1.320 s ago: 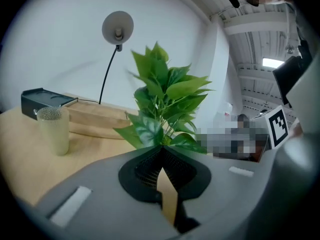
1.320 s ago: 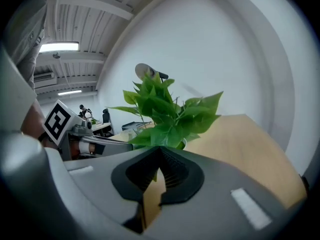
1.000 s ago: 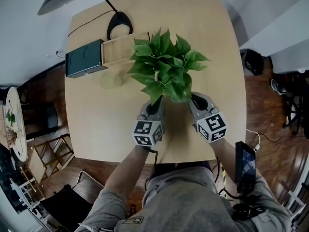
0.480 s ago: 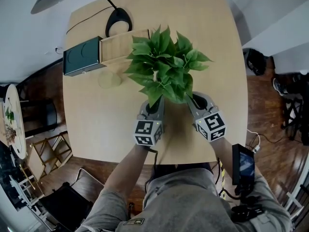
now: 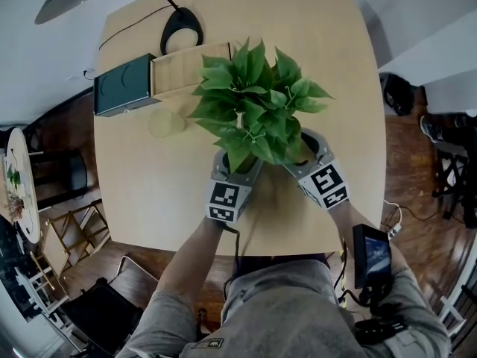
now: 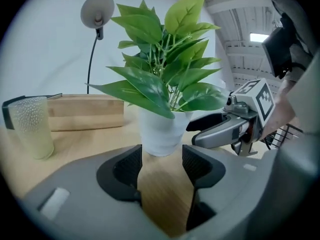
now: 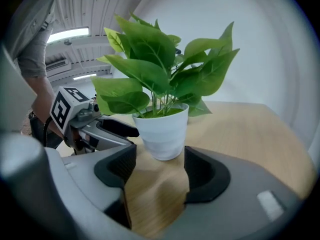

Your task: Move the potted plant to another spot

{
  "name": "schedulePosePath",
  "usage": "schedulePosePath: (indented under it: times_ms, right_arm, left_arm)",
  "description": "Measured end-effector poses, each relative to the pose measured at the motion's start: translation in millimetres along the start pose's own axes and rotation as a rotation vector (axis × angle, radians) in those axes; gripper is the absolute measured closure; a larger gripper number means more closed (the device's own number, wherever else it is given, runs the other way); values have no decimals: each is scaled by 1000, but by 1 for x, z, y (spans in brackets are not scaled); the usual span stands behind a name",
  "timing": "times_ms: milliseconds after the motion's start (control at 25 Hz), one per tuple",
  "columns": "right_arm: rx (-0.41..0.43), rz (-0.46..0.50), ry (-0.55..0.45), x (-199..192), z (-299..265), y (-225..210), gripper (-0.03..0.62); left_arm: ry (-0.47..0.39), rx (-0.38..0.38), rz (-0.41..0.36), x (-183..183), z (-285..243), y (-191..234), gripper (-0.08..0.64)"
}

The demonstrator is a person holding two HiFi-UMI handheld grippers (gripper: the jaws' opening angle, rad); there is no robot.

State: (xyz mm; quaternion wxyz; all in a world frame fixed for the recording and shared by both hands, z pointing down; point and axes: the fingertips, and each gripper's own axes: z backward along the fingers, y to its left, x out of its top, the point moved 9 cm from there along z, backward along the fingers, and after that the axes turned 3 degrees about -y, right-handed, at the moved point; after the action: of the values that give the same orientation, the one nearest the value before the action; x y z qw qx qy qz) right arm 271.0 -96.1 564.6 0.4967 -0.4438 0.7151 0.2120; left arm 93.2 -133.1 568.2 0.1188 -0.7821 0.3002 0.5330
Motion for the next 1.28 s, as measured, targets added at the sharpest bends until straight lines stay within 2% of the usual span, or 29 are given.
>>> schedulePosePath:
  times_ms: [80,160,200,360,600,800,1160,1280]
  right_arm:
    - [20,38,4,2,-7,-2,263]
    - [37,71,6,3,-15,-6,250]
    - [44,84,7,3,-18,-7,242]
    - [65,120,17,6,-24,-9,225]
    - [87,161,14,9,-28,-15,204]
    - [107,229,26,11,-32,-19,170]
    - [169,415,76,20,-35,-19,158]
    - [177,458,88,22,-35,-18,164]
  left_arm:
    - [-5,-19,-47,-2,-1,-4,293]
    - [-13,-13,-110,-4,-3,-4,238]
    - [-14,-3,-132,-5,-4,-1,233]
    - [-33,22,-139,2,-9,14,209]
    - [-44,-40,-229,15,-20,24,186]
    - [-21,-83,-306,18,-25,31,133]
    - [50,-157,-498,29,-36,30,121]
    - [60,-184,-538,31,-37,25,149]
